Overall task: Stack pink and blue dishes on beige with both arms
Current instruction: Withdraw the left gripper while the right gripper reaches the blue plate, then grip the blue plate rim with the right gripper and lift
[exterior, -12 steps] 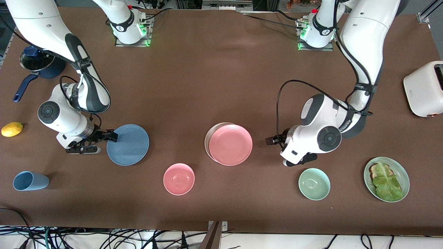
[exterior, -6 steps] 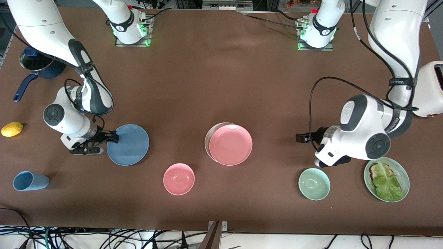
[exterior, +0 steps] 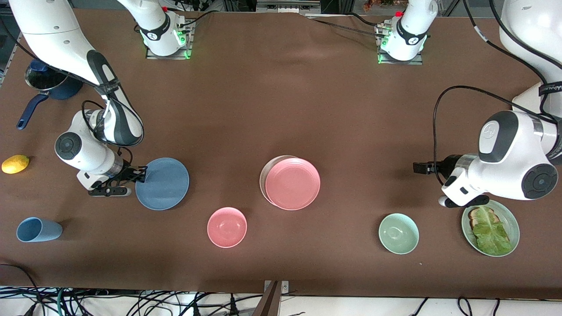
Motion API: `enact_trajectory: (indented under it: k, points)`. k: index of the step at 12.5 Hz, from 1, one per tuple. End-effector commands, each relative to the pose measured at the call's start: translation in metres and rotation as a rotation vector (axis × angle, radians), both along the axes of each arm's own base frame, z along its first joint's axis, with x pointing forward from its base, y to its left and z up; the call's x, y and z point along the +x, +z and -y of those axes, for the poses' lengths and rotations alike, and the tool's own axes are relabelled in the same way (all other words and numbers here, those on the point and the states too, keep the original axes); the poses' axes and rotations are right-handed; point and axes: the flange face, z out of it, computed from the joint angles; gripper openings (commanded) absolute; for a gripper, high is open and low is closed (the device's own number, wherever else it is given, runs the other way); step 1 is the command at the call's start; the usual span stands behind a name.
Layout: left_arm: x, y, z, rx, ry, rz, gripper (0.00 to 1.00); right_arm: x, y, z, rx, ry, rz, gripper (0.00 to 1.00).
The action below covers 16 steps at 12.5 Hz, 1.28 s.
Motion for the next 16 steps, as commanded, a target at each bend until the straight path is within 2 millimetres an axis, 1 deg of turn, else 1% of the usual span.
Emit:
enact_trajectory:
  k: [1, 2, 3, 4, 5, 6, 7, 9, 10, 11, 12, 13, 14, 15, 16]
  points:
    - [-0.011, 0.029, -0.016, 0.022, -0.057, 0.010, 1.00, 0.005, 0.004, -0.002, 0.014, 0.008, 0.006, 0.00]
    - [-0.012, 0.031, -0.020, 0.019, -0.066, 0.012, 1.00, 0.004, 0.005, -0.004, 0.015, 0.011, 0.001, 0.00]
    - [-0.014, 0.043, -0.021, 0.013, -0.106, 0.032, 1.00, 0.008, 0.012, -0.006, 0.018, 0.014, 0.001, 0.00]
    - [-0.017, 0.054, -0.025, 0.009, -0.130, 0.045, 1.00, 0.017, 0.026, -0.010, 0.022, 0.018, -0.011, 0.00]
    - [-0.024, 0.066, -0.027, 0.013, -0.146, 0.057, 1.00, 0.029, 0.046, -0.013, 0.028, 0.020, -0.038, 0.00]
    - [-0.034, 0.082, -0.029, 0.030, -0.150, 0.070, 1.00, 0.040, 0.069, -0.020, 0.052, 0.019, -0.060, 0.00]
    - [-0.043, 0.092, -0.032, 0.040, -0.142, 0.077, 1.00, 0.051, 0.091, -0.025, 0.070, 0.019, -0.066, 0.00]
    - [-0.060, 0.117, -0.035, 0.043, -0.160, 0.105, 1.00, 0.061, 0.120, -0.044, 0.083, 0.050, -0.070, 0.00]
    - [-0.067, 0.125, -0.040, 0.043, -0.175, 0.114, 1.00, 0.064, 0.132, -0.056, 0.092, 0.070, -0.070, 0.00]
    - [-0.069, 0.127, -0.049, 0.036, -0.186, 0.112, 1.00, 0.066, 0.142, -0.069, 0.105, 0.084, -0.071, 0.00]
    - [-0.072, 0.131, -0.055, 0.029, -0.190, 0.090, 1.00, 0.067, 0.152, -0.087, 0.120, 0.099, -0.066, 0.00]
    - [-0.076, 0.138, -0.059, 0.023, -0.194, 0.063, 1.00, 0.066, 0.155, -0.105, 0.134, 0.089, -0.073, 0.00]
    - [-0.078, 0.145, -0.056, 0.021, -0.202, 0.053, 1.00, 0.063, 0.156, -0.120, 0.141, 0.067, -0.075, 0.00]
    - [-0.078, 0.148, -0.055, 0.036, -0.211, 0.059, 1.00, 0.061, 0.158, -0.133, 0.147, 0.065, -0.077, 0.00]
    - [-0.080, 0.157, -0.052, 0.036, -0.212, 0.076, 1.00, 0.058, 0.160, -0.149, 0.153, 0.046, -0.080, 0.00]
